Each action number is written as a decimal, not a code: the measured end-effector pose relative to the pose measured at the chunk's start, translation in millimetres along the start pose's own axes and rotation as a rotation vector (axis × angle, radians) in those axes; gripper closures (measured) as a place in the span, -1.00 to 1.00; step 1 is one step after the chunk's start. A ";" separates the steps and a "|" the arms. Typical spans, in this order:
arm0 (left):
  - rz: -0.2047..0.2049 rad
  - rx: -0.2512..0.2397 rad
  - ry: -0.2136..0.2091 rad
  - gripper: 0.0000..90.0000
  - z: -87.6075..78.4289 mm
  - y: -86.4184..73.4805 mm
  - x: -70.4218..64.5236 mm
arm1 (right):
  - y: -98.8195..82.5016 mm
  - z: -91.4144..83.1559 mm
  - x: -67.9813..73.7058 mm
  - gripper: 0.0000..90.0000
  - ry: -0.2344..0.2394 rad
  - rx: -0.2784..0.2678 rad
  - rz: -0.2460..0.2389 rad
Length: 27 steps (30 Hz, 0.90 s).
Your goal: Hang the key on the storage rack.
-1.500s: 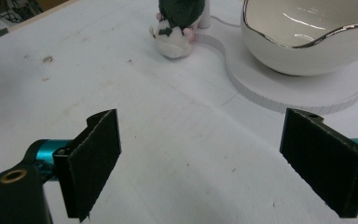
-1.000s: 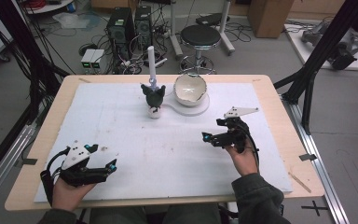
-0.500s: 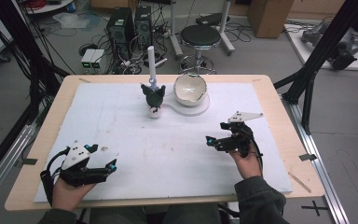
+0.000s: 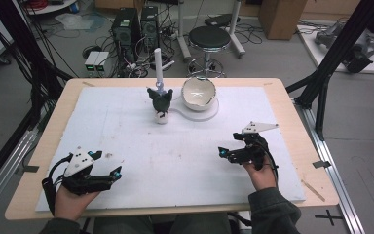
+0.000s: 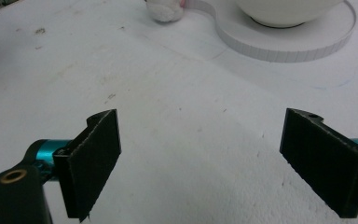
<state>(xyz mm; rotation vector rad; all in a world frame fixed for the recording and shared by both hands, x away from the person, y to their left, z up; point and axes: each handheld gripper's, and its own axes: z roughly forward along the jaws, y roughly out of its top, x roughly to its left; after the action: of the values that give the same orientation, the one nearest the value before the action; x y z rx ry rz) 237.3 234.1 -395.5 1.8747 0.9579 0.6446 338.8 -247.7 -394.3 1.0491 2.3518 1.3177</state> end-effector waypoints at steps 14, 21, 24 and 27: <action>0.001 0.004 -0.004 -0.62 -0.1 -1.0 -0.7 | -14.4 -9.4 0.1 -0.74 0.005 0.000 0.011; 0.010 0.013 -0.009 -0.62 0.6 -2.1 -1.7 | -19.1 -12.6 -0.5 -0.75 0.007 0.006 0.014; 0.011 0.017 -0.009 -0.62 1.5 -2.6 -2.2 | -20.1 -14.7 -1.3 -0.75 0.009 0.000 0.011; 0.012 0.018 -0.009 -0.62 1.9 -3.2 -1.9 | -21.5 -17.4 -0.3 -0.75 0.010 0.001 0.022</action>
<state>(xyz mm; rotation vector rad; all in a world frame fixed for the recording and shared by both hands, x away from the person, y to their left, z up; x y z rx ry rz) 236.5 232.6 -399.3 1.8988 0.9498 0.6369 319.8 -266.2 -402.1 1.0737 2.3553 1.3325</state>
